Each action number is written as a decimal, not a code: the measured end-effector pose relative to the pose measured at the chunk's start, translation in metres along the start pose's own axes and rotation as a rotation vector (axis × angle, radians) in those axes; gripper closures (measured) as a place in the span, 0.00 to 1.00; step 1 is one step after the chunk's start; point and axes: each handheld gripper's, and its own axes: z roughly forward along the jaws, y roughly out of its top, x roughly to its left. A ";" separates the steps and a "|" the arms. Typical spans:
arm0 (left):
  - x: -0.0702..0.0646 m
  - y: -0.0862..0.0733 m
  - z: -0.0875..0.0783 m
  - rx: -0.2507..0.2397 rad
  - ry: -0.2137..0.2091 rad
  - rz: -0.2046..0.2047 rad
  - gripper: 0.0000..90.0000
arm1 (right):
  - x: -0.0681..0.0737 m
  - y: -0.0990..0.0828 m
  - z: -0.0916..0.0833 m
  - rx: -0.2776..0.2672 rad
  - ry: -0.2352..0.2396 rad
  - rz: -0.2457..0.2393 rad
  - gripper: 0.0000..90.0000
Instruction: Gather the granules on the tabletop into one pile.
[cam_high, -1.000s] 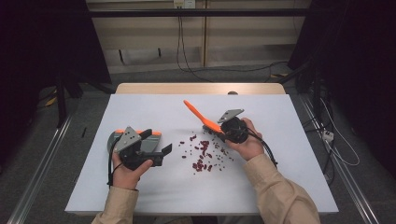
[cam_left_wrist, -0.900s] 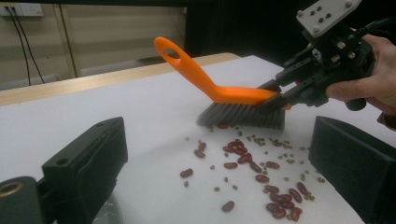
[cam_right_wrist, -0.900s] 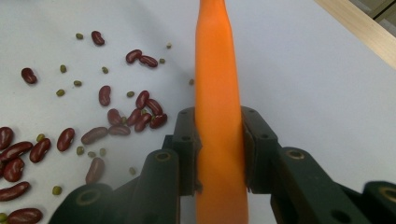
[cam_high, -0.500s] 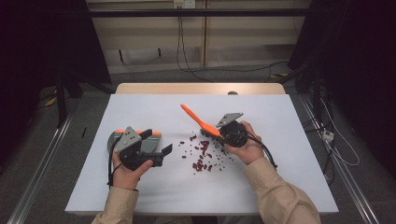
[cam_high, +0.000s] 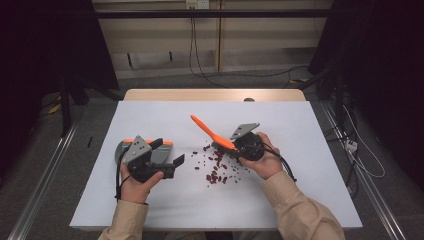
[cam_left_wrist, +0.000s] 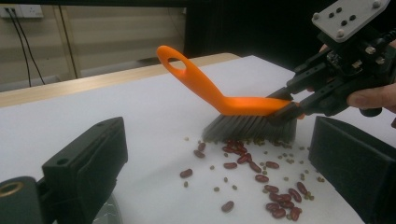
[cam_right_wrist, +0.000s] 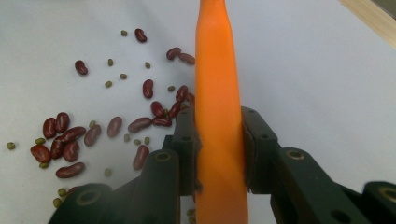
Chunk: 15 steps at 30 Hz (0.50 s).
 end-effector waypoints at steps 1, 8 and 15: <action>0.000 0.000 0.000 0.000 -0.001 0.000 0.05 | 0.000 0.000 0.000 0.004 0.003 -0.010 0.79; 0.000 0.000 0.000 -0.002 -0.001 0.000 0.05 | 0.004 -0.001 -0.004 -0.001 0.033 -0.011 0.79; -0.001 0.000 0.000 -0.002 -0.001 0.000 0.05 | 0.007 -0.001 -0.008 -0.009 0.048 -0.037 0.79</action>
